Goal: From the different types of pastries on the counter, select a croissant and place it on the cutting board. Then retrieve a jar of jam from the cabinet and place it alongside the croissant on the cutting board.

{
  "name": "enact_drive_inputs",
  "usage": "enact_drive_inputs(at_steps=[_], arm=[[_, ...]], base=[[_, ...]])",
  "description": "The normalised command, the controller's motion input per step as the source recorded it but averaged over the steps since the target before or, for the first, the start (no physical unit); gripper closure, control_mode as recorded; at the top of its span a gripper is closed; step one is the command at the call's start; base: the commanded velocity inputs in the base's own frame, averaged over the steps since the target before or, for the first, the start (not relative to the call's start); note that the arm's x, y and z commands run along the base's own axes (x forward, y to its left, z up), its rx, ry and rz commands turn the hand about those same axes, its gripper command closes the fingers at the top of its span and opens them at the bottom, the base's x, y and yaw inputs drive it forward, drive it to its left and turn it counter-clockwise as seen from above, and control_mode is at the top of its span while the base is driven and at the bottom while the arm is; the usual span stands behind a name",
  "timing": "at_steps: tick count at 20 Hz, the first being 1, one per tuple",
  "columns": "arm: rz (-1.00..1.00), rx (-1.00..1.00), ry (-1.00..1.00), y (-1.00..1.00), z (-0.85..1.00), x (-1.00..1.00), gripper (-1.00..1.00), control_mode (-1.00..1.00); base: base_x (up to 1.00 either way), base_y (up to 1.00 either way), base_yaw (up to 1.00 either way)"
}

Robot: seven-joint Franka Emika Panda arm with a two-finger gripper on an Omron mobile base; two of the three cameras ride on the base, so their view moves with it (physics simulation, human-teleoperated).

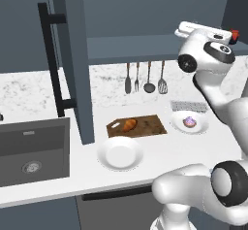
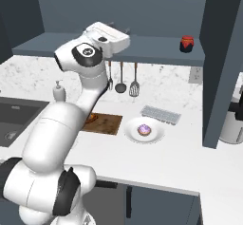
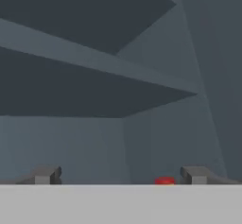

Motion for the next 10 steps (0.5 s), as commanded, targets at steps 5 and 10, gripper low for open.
enact_drive_inputs(at_steps=[5, 10], arm=[[-0.03, 0.1, 0.11, -0.27, 0.17, 0.25, -1.0, -1.0], [0.0, 0.14, 0.17, -0.46, 0.0, 0.43, -1.0, -1.0]], base=[[0.0, 0.0, 0.0], [0.0, 0.0, 0.0]])
